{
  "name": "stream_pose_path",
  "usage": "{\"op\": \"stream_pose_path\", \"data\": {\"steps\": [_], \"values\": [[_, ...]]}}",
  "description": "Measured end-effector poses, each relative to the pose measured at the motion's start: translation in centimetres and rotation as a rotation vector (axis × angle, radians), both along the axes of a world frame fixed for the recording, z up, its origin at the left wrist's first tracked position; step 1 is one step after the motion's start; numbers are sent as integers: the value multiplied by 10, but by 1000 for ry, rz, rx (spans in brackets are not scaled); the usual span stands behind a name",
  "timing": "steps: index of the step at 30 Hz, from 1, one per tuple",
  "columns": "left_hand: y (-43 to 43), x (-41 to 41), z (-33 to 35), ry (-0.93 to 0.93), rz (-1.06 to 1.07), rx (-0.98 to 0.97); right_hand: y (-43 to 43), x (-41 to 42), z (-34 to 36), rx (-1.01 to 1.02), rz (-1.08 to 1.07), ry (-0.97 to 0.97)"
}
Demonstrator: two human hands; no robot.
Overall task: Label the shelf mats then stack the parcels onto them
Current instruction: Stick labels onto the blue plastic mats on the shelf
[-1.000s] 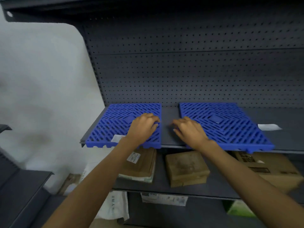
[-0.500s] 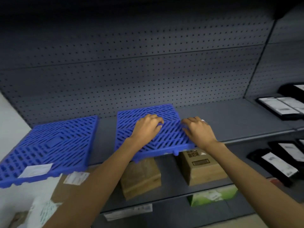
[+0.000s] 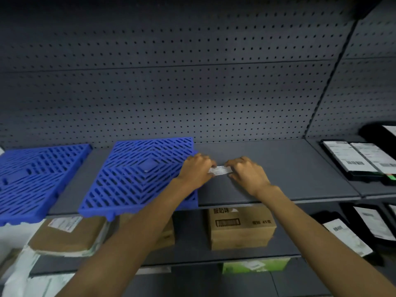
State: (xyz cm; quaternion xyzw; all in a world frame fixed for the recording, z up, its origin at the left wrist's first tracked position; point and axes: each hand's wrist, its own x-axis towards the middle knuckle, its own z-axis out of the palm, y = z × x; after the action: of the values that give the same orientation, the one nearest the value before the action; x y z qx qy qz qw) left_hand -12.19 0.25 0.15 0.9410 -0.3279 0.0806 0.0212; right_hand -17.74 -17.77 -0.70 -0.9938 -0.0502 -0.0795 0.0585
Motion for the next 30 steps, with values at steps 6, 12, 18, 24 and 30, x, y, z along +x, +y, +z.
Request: {"op": "stream_pose_path", "data": {"steps": [6,12,18,24,30], "values": [[-7,7,-11,4,79,47,0,19,-12,26,16,-39],[-8,9,-14,-62,102,-36,-5,25,-15,29,17,-100],[-1,2,-6,-175,127,-108,-2,19,-6,26,29,-193],[43,-9,13,-234,137,-179,39,14,17,44,74,-285],[128,-35,14,-258,205,-192,119,-3,19,51,158,-317]]}}
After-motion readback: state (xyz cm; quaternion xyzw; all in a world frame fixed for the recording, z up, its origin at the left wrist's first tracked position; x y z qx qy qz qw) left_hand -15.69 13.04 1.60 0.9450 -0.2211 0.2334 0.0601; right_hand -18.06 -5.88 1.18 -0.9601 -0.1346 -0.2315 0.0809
